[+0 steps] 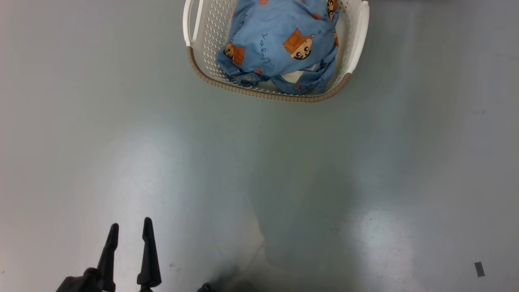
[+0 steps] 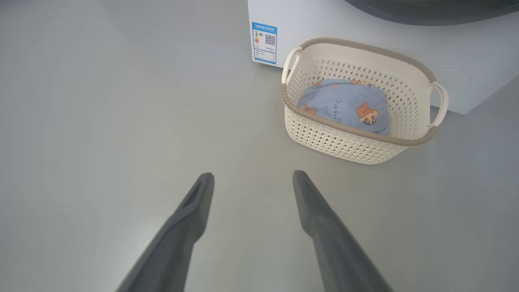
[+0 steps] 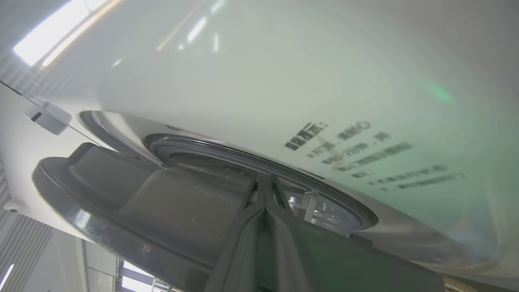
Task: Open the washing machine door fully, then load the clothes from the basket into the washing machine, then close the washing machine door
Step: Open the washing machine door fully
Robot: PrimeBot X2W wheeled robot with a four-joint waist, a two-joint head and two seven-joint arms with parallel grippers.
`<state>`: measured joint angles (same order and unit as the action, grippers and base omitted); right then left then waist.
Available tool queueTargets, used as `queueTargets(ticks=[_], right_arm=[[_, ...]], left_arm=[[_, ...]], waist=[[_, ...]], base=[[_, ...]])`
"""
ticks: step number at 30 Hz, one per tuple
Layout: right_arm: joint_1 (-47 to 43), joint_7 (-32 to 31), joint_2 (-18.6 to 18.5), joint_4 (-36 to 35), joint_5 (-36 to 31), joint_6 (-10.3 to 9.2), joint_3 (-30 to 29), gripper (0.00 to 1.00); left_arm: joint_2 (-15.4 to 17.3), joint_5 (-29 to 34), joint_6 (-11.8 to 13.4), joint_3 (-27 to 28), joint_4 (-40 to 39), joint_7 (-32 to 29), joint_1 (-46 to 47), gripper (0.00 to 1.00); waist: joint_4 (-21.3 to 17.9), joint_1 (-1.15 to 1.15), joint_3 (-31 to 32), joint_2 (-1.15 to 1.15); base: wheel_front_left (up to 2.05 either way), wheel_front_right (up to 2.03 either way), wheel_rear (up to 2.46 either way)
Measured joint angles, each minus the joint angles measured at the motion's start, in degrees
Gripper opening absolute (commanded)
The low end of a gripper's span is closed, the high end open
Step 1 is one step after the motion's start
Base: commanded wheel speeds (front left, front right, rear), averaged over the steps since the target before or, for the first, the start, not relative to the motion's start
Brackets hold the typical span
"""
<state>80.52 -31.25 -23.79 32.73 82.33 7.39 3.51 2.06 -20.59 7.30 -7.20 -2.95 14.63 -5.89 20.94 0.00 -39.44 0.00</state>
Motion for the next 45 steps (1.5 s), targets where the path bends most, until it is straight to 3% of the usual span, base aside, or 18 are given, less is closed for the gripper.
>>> queueTargets(ticks=[20, 28, 33, 45], right_arm=[[-3.3, -3.5, 0.7, -2.7, 2.9, -0.01, 4.9, 0.00], [-8.2, -5.7, 3.0, -5.2, 5.1, -0.08, 7.1, 0.00], [-11.5, -8.6, 6.2, -8.0, 6.2, -0.08, 10.5, 0.00], [-21.7, -12.6, 8.1, -12.1, 6.6, -0.08, 16.3, 0.00]], left_arm=[[0.0, 0.2, -0.5, 3.5, 0.6, 0.0, 0.4, 1.00], [-0.1, 0.6, -2.6, 7.0, 2.8, 0.0, 1.6, 1.00], [-0.1, 0.8, -2.6, 7.4, 3.7, 0.0, 2.4, 1.00], [-0.1, 1.2, -2.5, 8.0, 6.0, 0.0, 2.0, 1.00]], waist=[[-2.8, 0.00, 2.1, 0.00], [-4.3, 0.00, 4.8, 0.00], [-5.2, 0.00, 7.2, 0.00], [-6.7, 0.00, 14.8, 0.00]], base=[[0.00, 0.00, 0.00], [0.00, 0.00, 0.00], [0.00, 0.00, 0.00], [0.00, 0.00, 0.00]])
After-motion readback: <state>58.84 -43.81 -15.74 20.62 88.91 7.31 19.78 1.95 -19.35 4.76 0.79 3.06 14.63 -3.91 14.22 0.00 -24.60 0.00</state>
